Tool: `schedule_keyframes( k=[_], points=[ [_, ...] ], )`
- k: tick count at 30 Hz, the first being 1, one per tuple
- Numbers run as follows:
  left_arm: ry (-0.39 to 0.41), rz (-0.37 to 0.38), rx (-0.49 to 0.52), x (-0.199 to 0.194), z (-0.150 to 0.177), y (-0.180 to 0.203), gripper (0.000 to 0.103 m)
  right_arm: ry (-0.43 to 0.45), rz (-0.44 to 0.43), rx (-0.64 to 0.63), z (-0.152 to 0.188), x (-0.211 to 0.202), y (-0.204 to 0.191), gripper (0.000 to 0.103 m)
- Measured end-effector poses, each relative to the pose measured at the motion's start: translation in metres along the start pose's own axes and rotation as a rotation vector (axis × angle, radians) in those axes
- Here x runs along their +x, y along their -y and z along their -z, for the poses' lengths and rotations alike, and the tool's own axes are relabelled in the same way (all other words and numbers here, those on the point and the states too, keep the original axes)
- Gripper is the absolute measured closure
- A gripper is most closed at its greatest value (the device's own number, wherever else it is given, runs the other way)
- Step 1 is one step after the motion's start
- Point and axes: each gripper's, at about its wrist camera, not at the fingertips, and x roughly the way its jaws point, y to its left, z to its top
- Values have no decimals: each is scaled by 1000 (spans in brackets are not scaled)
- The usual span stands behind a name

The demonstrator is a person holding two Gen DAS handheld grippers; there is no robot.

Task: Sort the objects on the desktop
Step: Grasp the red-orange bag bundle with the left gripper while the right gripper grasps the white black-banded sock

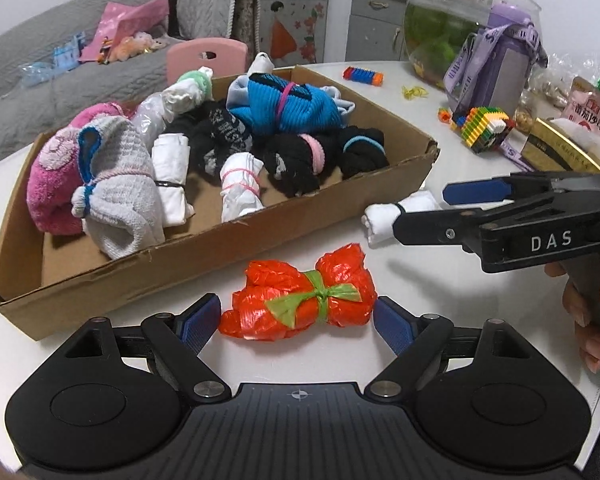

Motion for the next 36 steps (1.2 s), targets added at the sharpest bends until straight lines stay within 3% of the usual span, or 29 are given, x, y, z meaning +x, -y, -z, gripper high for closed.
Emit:
schedule_keyframes(
  k=[9,19,28,36],
  points=[
    [21,-18,-10,2,4,0,14,-8,23,-59,3,8,-22,15],
    [36,-52,-6,4,4,5,13,-15,53,-100,5,16,-34,31],
    [45,-115,-69,8,1,1,12,-6,92,-123,6,15,-35,48],
    [43,-122,-104,5,2,3,12,-6,75,-112,5,14,-31,49]
  ],
)
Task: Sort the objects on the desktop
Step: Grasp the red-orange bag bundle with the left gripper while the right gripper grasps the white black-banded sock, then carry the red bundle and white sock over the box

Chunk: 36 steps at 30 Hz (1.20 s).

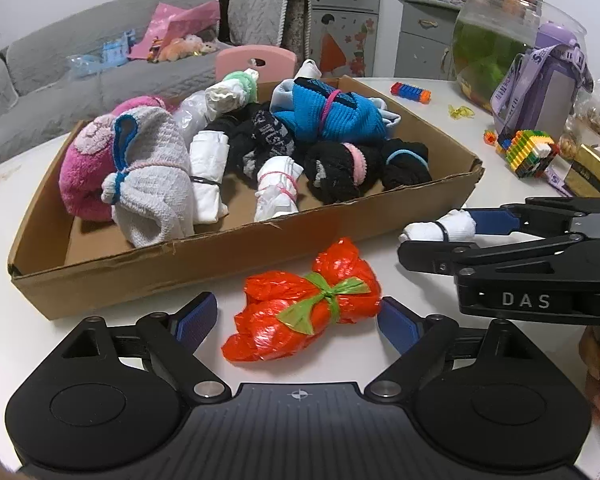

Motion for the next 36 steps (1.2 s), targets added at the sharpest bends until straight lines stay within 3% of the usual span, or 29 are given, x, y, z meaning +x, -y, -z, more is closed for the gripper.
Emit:
schedule_keyframes(
  k=[7,12,21,26,36],
  points=[
    [-4,-34,-15,0,0,9,13,0,2,-6,0,0,1,53],
    [5,-23,4,-1,-3,20,34,-2,-25,23,0,-2,9,57],
    [15,23,-5,-16,-1,13,37,-8,-96,94,4,-13,26,58],
    [50,32,1,-41,-7,5,37,2,-210,191,4,-25,44,58],
    [124,10,27,-83,-34,-12,37,73,-561,439,-27,-47,85,57]
  ],
)
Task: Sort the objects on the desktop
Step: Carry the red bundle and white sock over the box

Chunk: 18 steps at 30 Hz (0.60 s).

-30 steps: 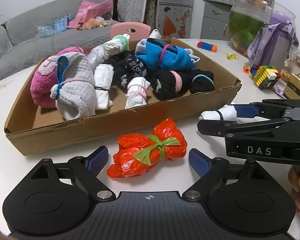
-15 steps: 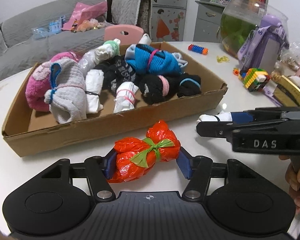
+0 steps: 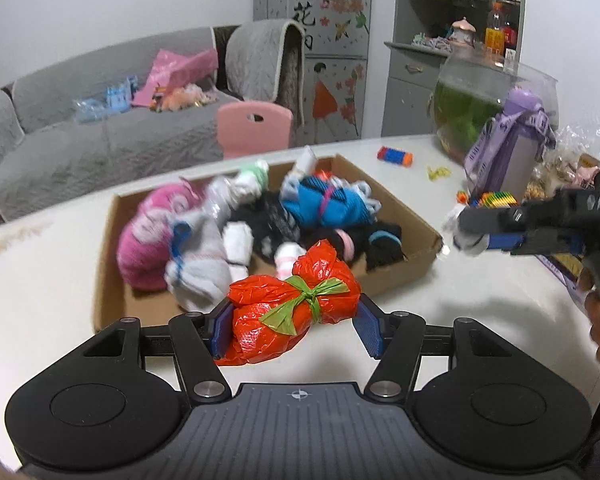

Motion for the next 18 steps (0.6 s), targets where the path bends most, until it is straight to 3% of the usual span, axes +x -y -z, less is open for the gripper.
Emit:
schedule_keyframes(
  k=[6,18],
  points=[
    [43,-6,12,-14,-23,-10,37,11,-124,51,-33,9,-8,57],
    [89,-27,37,-21,-53,-18,37,-3,-192,97,-60,25,-7,57]
  ],
)
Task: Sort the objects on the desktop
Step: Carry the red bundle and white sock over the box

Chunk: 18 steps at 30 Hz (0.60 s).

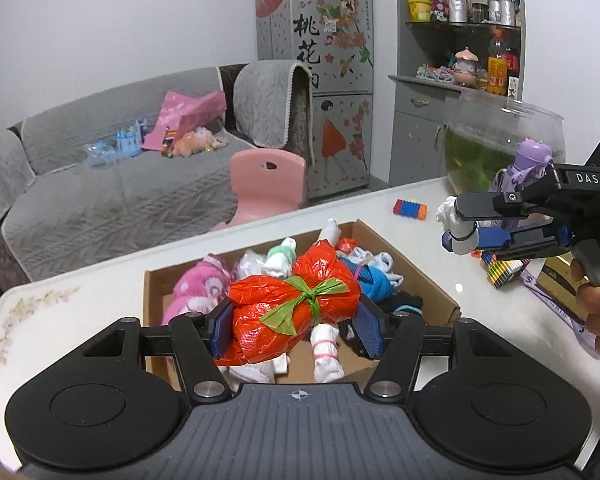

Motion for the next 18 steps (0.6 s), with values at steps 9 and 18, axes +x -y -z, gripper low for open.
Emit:
schedule_keyframes(
  k=[9,18],
  points=[
    [-4,-15,-5,4,-22,-9,37,9,-9,-2,-18,3,-6,57],
    [-3,-39,4,13,-44,-22,37,1,-4,-15,-41,13,-11,57]
  ],
)
